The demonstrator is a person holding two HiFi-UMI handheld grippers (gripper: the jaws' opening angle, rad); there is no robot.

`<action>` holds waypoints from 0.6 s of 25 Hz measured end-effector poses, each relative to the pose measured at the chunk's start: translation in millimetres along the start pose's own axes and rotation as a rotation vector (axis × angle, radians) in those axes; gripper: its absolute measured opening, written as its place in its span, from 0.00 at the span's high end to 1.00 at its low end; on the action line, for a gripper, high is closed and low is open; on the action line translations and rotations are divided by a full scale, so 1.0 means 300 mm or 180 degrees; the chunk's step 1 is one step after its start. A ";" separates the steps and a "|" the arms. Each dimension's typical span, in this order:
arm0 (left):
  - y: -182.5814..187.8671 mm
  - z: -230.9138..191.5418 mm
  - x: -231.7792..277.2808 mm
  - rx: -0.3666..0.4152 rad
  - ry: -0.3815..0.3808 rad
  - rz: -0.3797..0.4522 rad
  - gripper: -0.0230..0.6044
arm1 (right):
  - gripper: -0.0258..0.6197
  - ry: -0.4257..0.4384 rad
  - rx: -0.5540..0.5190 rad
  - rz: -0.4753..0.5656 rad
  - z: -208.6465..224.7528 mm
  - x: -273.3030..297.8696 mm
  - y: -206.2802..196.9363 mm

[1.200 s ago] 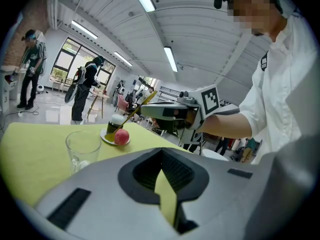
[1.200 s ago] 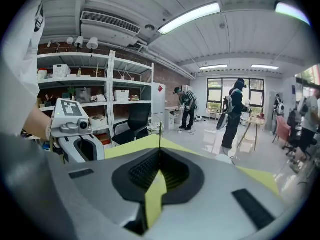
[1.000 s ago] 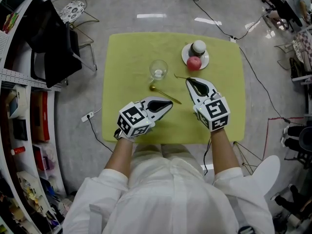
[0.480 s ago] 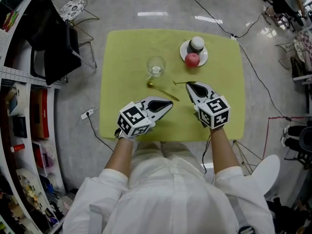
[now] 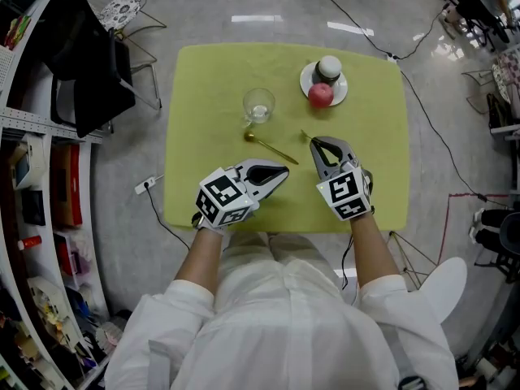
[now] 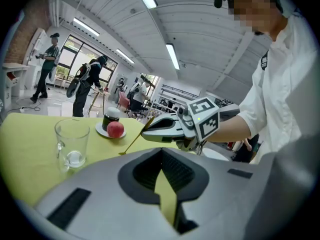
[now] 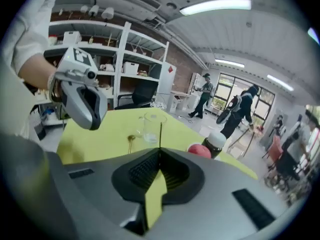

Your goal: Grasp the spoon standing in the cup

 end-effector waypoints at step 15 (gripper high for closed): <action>0.007 -0.004 -0.007 -0.0003 0.0029 0.0007 0.96 | 0.95 0.0281 -0.0063 -0.0065 -0.047 0.020 -0.007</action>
Point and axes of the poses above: the fingertips, and each gripper's own axes: x forward along the fingers, z to its right, y out of its top, the point moved 8 cm from there along -x, backward along the fingers, and after that the axes turned 11 degrees about -y, right-handed, at the moved point
